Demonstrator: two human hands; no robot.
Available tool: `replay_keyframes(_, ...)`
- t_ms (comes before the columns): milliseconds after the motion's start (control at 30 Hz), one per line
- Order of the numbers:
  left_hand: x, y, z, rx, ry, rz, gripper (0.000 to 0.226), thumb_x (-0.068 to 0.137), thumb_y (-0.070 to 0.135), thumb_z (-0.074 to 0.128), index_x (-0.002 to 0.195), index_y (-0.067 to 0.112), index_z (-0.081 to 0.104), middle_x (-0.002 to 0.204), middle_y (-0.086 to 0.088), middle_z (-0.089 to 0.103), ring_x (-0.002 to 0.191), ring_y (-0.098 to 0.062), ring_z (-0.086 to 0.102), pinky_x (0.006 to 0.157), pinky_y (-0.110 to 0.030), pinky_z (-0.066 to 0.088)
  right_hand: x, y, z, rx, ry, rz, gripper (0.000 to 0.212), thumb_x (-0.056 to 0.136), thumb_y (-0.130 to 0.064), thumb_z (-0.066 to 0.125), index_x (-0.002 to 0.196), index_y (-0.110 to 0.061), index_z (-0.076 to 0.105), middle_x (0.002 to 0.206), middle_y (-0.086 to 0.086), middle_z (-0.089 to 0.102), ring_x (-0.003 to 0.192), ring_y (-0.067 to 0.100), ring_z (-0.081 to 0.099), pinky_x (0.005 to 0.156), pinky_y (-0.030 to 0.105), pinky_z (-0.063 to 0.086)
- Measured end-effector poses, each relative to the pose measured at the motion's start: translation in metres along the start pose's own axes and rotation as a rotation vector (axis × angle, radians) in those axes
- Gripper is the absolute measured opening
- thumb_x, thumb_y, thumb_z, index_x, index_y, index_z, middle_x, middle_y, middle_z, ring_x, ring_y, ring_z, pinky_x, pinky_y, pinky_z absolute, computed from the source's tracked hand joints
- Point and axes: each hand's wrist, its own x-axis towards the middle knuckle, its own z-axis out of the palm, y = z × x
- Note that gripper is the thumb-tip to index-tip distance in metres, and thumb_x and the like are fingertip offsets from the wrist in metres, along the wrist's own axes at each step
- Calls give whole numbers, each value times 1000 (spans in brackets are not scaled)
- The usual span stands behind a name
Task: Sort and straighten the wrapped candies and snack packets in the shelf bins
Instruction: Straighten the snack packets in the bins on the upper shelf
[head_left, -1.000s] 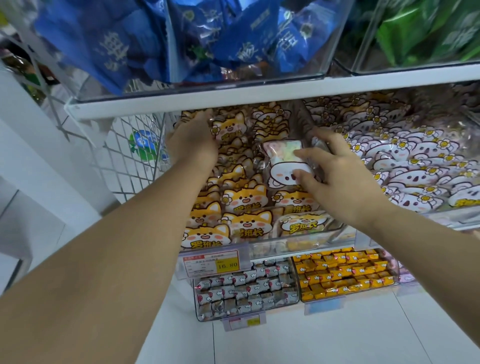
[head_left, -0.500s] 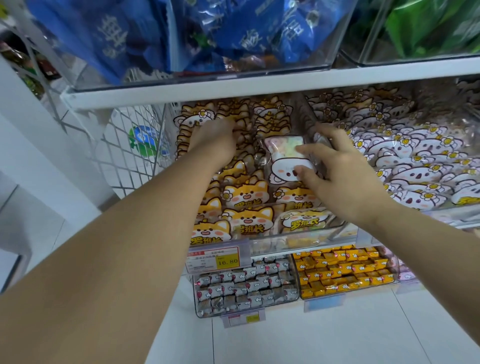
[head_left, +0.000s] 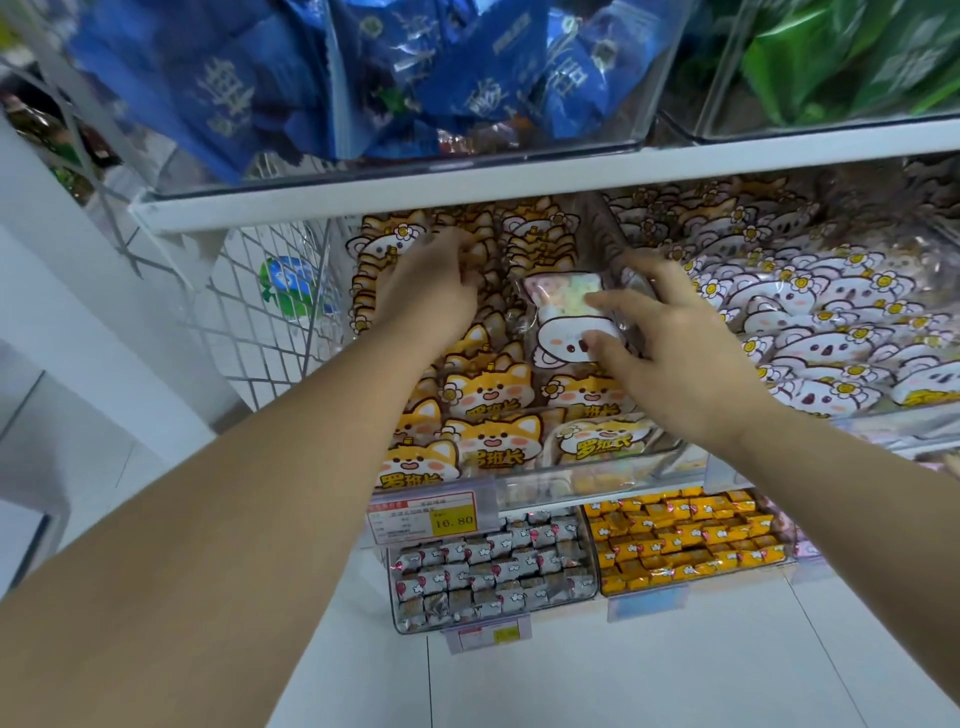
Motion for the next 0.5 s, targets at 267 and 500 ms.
replay_keyframes(267, -61, 21, -11, -10, -117, 404, 55, 90, 4, 53, 138, 29, 44, 142, 4, 39, 125, -14, 41, 105, -31, 35, -10, -2, -17, 52, -98, -26, 41, 91, -32, 56, 129, -17, 55, 151, 2, 28, 136, 22, 31, 112, 35, 28)
replay_keyframes(500, -68, 34, -11, -58, -74, 482, 41, 92, 3, 52, 127, 22, 59, 138, 1, 48, 122, -17, 48, 102, -32, 40, -28, -2, -21, 101, -110, -80, 47, 83, -28, 66, 128, -18, 56, 137, 1, 49, 130, 19, 37, 105, 18, 20)
